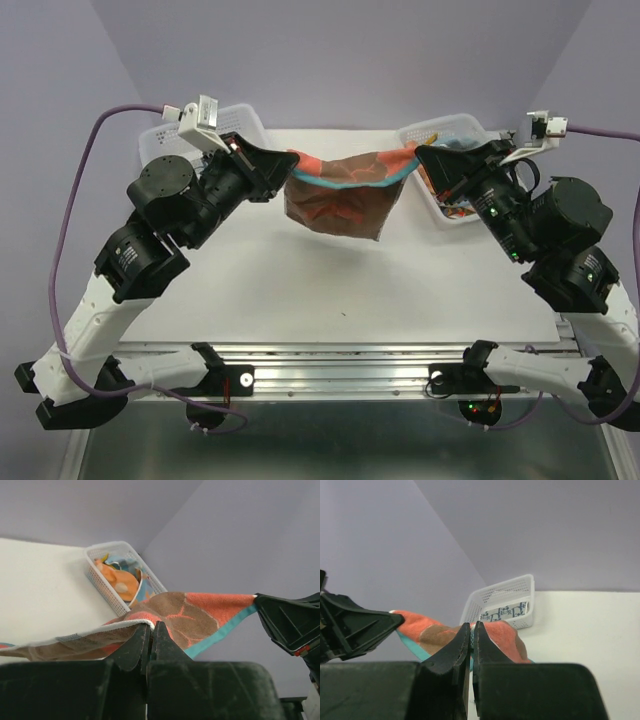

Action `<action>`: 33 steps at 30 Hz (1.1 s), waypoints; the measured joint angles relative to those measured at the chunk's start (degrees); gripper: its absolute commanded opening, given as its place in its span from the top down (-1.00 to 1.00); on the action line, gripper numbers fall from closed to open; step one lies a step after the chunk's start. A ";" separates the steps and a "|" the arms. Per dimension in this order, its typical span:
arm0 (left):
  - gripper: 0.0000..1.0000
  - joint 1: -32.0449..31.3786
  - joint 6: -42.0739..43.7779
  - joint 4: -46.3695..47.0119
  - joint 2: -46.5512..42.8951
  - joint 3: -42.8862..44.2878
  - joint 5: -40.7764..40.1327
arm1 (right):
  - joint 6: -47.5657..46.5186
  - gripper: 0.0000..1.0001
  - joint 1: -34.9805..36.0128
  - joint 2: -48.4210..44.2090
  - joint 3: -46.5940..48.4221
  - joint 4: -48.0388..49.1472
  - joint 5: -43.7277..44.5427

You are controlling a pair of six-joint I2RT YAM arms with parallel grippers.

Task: Fold and stack the towels
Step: Flatten out the crumpled towel

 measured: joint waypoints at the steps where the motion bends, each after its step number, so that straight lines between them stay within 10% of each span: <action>1: 1.00 0.00 -0.55 0.13 -0.52 -1.07 0.61 | 0.63 0.99 0.00 -0.66 -0.02 -0.52 -1.07; 17: 1.00 -0.52 -5.84 3.91 -6.38 -6.60 7.93 | 5.55 0.99 0.00 -5.86 -0.09 -3.06 -10.23; 33: 1.00 5.49 -4.50 9.25 2.71 -17.35 -7.74 | -2.86 0.99 0.00 1.40 -14.12 5.51 21.00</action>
